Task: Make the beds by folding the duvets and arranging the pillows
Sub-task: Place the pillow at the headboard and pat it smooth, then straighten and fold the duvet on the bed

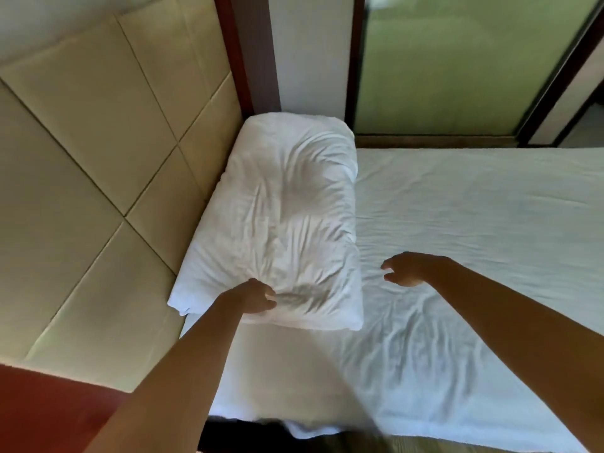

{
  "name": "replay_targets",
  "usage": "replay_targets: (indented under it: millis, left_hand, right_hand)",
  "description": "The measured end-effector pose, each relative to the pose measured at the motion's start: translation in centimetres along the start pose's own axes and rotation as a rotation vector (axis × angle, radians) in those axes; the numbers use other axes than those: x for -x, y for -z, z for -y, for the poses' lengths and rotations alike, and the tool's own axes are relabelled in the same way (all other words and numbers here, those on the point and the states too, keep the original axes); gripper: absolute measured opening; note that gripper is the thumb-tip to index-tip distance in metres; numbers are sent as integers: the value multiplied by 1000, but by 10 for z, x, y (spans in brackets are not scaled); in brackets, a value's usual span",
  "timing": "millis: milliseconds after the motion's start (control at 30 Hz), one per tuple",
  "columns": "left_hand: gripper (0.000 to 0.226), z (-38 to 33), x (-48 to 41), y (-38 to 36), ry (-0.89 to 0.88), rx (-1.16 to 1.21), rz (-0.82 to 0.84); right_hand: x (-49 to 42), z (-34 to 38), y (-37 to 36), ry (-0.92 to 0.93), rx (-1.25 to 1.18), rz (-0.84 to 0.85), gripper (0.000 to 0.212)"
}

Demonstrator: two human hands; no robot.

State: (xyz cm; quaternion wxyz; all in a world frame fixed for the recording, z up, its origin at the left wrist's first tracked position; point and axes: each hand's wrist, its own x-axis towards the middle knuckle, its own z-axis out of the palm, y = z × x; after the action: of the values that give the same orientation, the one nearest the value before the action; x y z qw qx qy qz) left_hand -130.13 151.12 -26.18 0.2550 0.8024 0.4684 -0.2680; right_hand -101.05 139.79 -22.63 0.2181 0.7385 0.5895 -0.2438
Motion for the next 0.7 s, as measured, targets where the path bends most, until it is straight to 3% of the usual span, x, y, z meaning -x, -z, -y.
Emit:
replay_targets:
  millis: [300, 700]
  left_hand:
    - [45, -119, 84, 69, -81, -86, -128]
    - [37, -466, 137, 28, -501, 39, -388]
  right_hand:
    - [128, -100, 46, -19, -200, -339, 42]
    - [337, -353, -34, -153, -167, -565, 47]
